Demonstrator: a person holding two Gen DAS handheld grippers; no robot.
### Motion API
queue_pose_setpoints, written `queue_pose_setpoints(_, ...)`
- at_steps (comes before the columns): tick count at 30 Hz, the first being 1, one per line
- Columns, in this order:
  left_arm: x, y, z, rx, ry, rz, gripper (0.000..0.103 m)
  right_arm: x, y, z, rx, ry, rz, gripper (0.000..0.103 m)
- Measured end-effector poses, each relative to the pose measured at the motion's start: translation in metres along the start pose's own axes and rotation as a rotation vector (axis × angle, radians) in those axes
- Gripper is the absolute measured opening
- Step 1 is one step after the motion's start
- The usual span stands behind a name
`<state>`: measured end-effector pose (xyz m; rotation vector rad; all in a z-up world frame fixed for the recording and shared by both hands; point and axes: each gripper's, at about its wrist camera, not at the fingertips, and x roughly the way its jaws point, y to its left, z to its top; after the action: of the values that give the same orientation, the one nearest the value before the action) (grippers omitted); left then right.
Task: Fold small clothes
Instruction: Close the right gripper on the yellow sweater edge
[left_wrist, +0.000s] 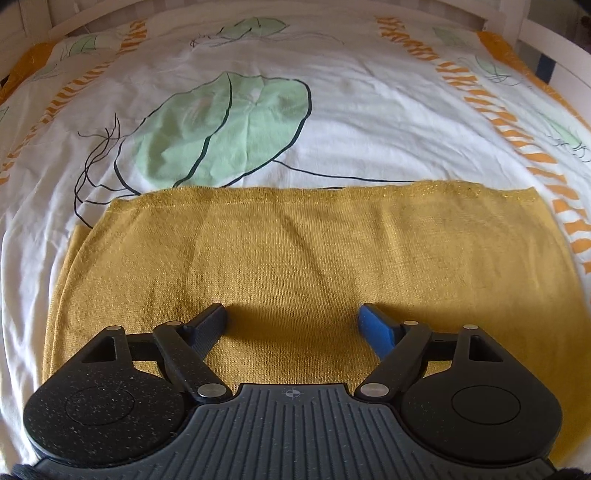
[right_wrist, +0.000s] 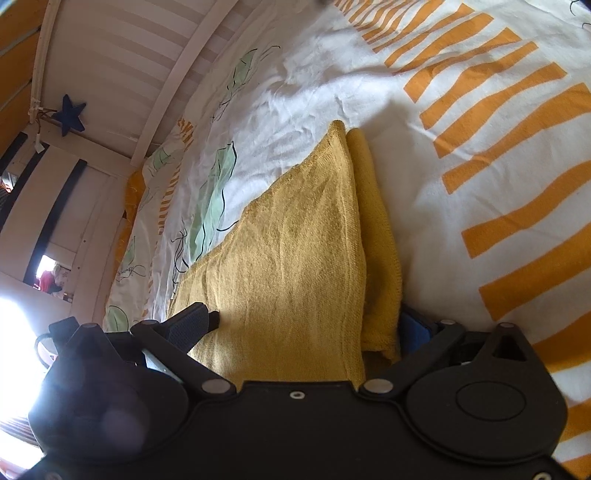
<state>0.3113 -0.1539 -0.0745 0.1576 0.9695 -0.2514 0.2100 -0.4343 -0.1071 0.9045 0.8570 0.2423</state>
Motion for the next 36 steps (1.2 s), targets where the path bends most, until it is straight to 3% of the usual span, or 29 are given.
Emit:
queue_pose_setpoints(9, -0.017, 0.022, -0.011, -0.065, 0.026, -0.061, 0.078, 0.001, 0.001, -0.002, -0.031, -0.036, 0.013, 0.103)
queue_pose_setpoints(13, -0.033, 0.045, -0.02, -0.103, 0.002, -0.05, 0.078, 0.001, 0.002, -0.004, -0.053, -0.047, 0.015, 0.1)
queue_pose_setpoints(15, -0.041, 0.059, -0.024, -0.119, -0.014, -0.029, 0.078, 0.0, 0.001, -0.005, -0.061, -0.057, 0.005, 0.087)
queue_pose_setpoints(17, -0.048, 0.076, -0.026, -0.138, -0.026, -0.016, 0.078, -0.001, -0.003, -0.004, -0.043, -0.068, -0.013, 0.058)
queue_pose_setpoints(18, -0.051, 0.083, -0.026, -0.145, -0.031, -0.011, 0.078, -0.002, -0.007, -0.005, -0.024, -0.074, -0.021, 0.049)
queue_pose_setpoints(21, -0.056, 0.104, -0.028, -0.145, -0.04, 0.009, 0.078, -0.005, -0.014, -0.007, 0.01, -0.093, -0.035, 0.031)
queue_pose_setpoints(28, -0.052, 0.145, -0.029, -0.184, -0.06, 0.024, 0.078, -0.01, 0.016, -0.015, -0.122, -0.132, -0.124, 0.025)
queue_pose_setpoints(36, -0.052, 0.169, -0.026, -0.203, -0.04, -0.04, 0.078, -0.01, 0.079, -0.016, -0.231, -0.147, -0.22, 0.023)
